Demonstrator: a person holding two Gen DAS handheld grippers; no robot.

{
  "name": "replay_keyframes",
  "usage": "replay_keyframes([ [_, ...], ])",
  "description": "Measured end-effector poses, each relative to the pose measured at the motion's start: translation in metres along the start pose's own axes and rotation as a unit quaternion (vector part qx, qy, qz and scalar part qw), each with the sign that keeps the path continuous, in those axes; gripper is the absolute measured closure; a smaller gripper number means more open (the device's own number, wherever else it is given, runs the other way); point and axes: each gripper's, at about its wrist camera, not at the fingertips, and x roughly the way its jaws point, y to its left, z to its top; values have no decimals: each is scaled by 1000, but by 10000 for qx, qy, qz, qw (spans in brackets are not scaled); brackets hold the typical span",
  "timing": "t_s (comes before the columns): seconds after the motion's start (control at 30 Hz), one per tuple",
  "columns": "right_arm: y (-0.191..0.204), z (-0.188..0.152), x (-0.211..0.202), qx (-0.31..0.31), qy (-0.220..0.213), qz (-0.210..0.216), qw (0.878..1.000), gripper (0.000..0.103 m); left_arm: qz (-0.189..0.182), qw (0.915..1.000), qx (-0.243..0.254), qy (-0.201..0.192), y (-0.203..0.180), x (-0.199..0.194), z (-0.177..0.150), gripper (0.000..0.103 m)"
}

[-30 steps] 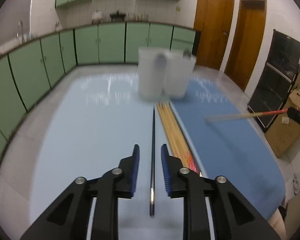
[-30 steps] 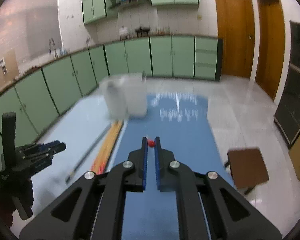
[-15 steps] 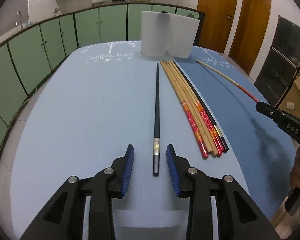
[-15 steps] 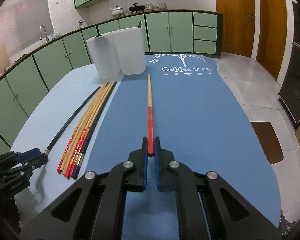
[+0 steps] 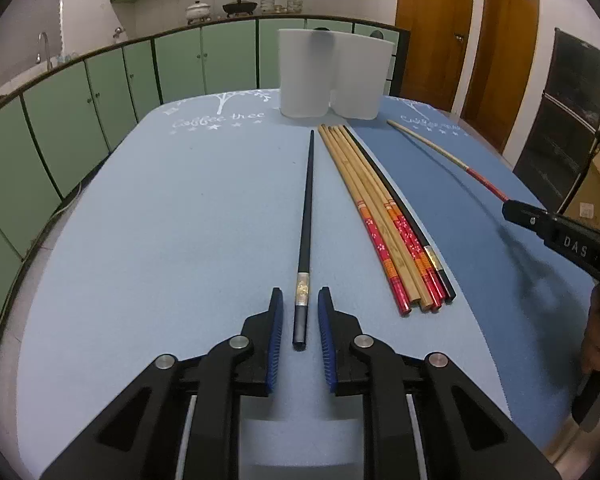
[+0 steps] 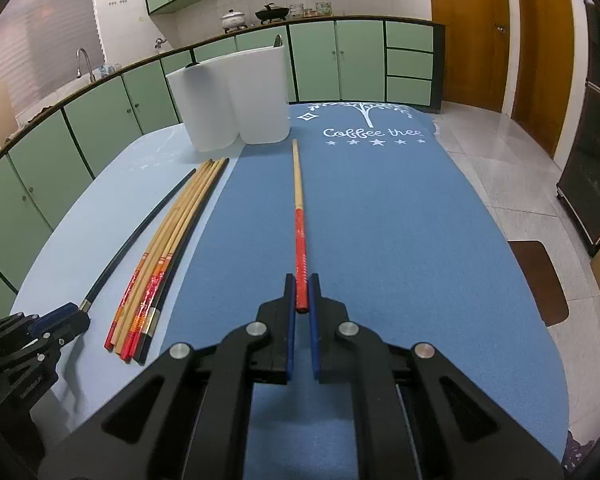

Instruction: Organize utensils

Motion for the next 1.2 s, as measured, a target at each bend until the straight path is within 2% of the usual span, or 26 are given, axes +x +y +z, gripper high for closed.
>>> replay_keyframes([
  [0.1, 1, 0, 0, -25, -7, -4, 10000, 98, 8, 10000, -36, -26, 0, 0, 0, 86],
  [0.2, 1, 0, 0, -20, -23, -8, 10000, 98, 37, 10000, -32, -63, -3, -1, -2, 96],
  [0.33, -1, 4, -4, -59, -81, -53, 9999, 98, -32, 9997, -228, -85, -2, -5, 4, 96],
  [0.43, -1, 15, -16, -149, -257, -82, 9995, 98, -29, 9994, -179, -291, -3, -17, 16, 96],
  [0.73, 4, 69, -65, -460, -913, -59, 9947, 98, -28, 9911, -3, -1329, 0, -82, 85, 96],
  [0.93, 2, 108, -79, -386, -968, 70, 9945, 98, -57, 9843, -3, -1762, 5, -101, 128, 96],
  [1.2, 6, 156, -78, -508, -762, 357, 9952, 98, -237, 9822, -54, -1860, 12, -100, 160, 96],
])
